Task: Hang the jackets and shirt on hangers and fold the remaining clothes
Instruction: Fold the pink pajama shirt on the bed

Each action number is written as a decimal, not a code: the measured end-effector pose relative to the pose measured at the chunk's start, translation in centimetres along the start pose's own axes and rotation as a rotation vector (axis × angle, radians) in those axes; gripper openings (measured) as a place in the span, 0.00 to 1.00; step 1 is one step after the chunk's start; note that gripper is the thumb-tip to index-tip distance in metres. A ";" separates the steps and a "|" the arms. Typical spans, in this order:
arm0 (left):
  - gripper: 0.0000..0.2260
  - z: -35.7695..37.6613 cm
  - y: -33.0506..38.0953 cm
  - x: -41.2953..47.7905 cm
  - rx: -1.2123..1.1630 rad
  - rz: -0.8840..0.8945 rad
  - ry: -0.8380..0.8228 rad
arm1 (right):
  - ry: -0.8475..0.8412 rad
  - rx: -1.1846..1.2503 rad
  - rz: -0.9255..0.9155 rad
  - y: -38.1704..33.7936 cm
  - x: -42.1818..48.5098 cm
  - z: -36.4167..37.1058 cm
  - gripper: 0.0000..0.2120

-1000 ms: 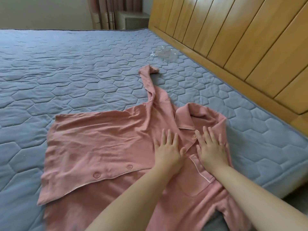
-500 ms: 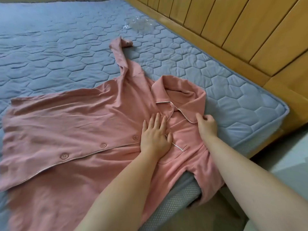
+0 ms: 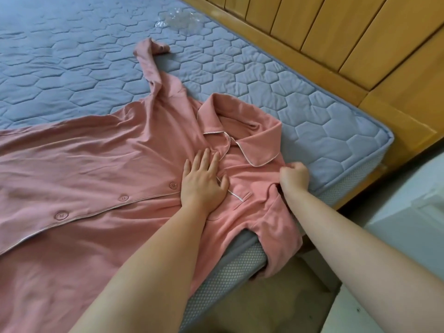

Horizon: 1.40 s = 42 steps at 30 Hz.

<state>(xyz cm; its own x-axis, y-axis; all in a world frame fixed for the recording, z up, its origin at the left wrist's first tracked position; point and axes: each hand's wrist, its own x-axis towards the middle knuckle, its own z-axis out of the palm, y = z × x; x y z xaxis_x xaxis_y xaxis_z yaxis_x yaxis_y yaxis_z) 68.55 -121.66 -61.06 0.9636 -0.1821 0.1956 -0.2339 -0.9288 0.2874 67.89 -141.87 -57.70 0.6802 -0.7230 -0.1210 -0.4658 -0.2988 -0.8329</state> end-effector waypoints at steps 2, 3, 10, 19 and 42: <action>0.32 0.2 -0.1 -0.2 -0.004 -0.003 0.013 | 0.077 -0.009 -0.053 -2.1 1.0 -0.2 0.14; 0.32 0.2 -0.1 -0.2 -0.010 -0.004 0.023 | 0.057 0.036 -0.068 -3.1 1.9 0.0 0.15; 0.31 0.6 0.1 -0.6 -0.062 -0.030 0.076 | -0.389 0.153 -0.057 -5.3 6.2 2.5 0.21; 0.32 0.4 0.2 -0.5 -0.085 -0.018 0.083 | -0.075 -0.348 0.053 -3.3 5.0 1.1 0.21; 0.29 0.7 0.0 -0.1 -0.114 -0.009 0.150 | -0.236 -0.550 -0.442 -14.9 7.5 13.0 0.22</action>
<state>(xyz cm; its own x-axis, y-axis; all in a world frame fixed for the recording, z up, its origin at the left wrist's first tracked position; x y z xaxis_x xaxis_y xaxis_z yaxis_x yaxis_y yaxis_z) 68.55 -121.87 -61.69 0.9376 -0.1162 0.3278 -0.2470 -0.8861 0.3923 87.26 -134.76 -53.17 0.9445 -0.3284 -0.0017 -0.2943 -0.8442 -0.4480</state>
